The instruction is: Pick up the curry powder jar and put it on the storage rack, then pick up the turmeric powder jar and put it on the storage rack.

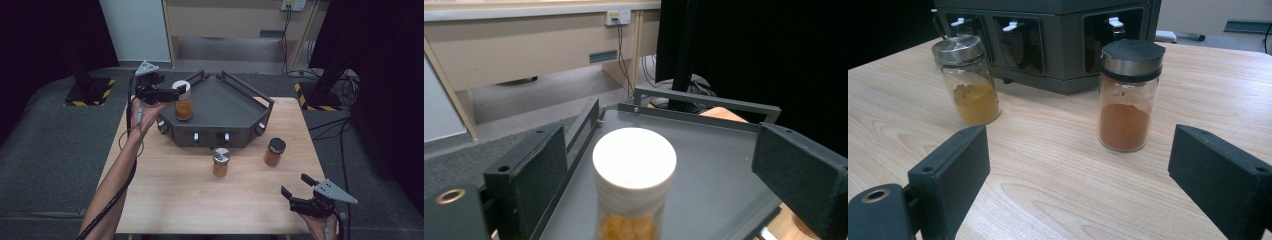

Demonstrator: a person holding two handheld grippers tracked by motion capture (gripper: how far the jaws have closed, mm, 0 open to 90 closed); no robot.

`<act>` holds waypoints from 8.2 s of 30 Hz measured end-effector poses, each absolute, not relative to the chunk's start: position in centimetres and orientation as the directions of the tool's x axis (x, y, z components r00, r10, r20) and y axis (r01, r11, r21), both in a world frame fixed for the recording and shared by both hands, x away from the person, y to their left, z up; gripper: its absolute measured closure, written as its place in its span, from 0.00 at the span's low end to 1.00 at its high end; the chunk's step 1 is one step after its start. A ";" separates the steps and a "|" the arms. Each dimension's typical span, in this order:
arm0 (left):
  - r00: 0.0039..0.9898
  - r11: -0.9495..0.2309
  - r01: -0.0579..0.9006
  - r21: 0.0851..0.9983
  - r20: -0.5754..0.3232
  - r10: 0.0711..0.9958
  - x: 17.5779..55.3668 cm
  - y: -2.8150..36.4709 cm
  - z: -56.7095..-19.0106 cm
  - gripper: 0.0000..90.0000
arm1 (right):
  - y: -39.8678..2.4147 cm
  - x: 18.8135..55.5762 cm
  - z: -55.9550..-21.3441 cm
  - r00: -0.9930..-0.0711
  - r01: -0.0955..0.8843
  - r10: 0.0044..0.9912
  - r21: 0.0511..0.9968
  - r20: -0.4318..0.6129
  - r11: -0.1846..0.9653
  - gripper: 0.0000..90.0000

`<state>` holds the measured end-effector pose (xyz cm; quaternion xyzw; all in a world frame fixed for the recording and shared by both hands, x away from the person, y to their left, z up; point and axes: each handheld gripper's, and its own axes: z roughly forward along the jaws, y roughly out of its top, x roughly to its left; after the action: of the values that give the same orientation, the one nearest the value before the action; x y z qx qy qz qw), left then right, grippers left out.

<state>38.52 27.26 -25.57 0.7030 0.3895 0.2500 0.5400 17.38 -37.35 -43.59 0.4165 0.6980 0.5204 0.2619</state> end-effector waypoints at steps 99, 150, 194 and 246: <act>0.641 -0.071 0.319 0.945 -0.160 0.750 20.9 37.4 -44.8 0.09 | -37.2 17.4 -43.4 -0.515 0.311 0.856 0.942 0.052 0.130 0.11; 0.633 -0.067 0.332 0.941 -0.170 0.755 20.8 38.4 -46.3 0.06 | -37.1 17.3 -43.3 -0.524 0.306 0.850 0.942 0.045 0.139 0.11; 0.643 -0.091 0.349 0.933 -0.168 0.747 21.1 38.2 -46.2 0.06 | -37.4 17.7 -41.7 -0.525 0.307 0.848 0.945 0.072 0.109 0.11; 0.643 -0.105 0.366 0.925 -0.170 0.746 21.4 37.9 -46.1 0.05 | -34.6 25.0 -36.8 -0.650 0.341 0.754 0.923 0.093 0.180 0.11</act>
<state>21.39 37.95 -46.10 0.7227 0.3847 0.1740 0.5472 25.01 -34.58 -36.76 0.3687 0.7424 0.5235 0.1972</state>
